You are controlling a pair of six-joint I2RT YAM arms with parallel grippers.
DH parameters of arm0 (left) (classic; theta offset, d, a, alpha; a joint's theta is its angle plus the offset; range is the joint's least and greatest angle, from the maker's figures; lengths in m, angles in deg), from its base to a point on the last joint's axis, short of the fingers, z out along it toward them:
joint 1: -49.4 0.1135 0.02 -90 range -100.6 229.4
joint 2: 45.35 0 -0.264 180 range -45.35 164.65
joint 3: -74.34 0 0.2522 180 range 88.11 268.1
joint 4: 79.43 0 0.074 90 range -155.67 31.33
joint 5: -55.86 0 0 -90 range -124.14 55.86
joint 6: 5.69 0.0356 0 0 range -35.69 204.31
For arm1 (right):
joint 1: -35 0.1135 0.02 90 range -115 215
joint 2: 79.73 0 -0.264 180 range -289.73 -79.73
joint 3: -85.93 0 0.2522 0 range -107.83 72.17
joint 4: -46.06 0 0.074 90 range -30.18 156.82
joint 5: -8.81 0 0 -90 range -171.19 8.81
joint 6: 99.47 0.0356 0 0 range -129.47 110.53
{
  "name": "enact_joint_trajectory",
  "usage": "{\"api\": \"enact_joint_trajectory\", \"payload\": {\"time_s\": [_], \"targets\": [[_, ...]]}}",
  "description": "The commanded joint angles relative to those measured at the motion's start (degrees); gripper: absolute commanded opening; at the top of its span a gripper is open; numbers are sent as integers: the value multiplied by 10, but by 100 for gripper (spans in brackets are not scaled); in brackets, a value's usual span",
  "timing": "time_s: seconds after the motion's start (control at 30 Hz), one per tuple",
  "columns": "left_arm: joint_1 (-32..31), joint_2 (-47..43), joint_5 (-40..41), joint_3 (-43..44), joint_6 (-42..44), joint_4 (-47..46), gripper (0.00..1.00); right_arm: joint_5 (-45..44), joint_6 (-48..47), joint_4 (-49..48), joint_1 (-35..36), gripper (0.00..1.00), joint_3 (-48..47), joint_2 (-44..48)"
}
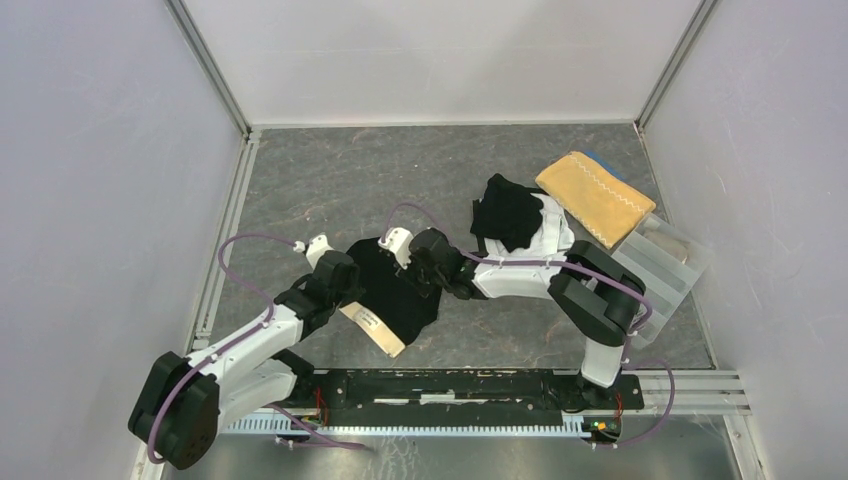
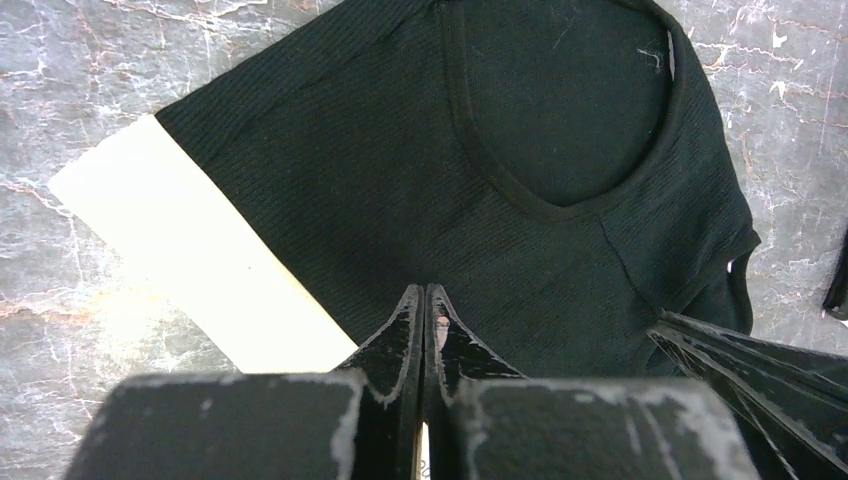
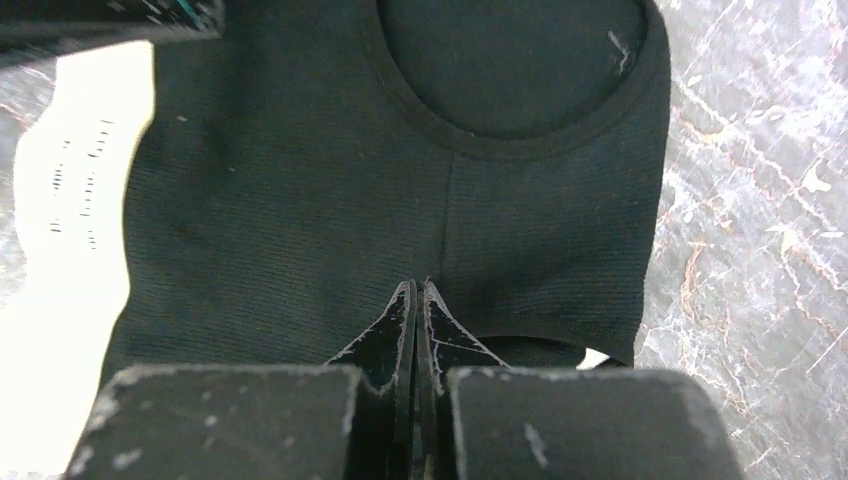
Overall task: Roll the underwear
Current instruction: Fold the underwear at the center of the board.
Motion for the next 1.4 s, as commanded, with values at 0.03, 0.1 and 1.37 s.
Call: {"api": "enact_joint_trajectory", "payload": {"time_s": [0.03,0.1,1.37], "targets": [[3,-3,28,5,9,-17,2,0,-8,6,-8,0,3,-25],[3,-4,28,1,7,-17,2,-3,-3,14,-11,0,11,-30],[13,22,26,20,14,-14,45,-160,142,111,92,21,237,338]]}}
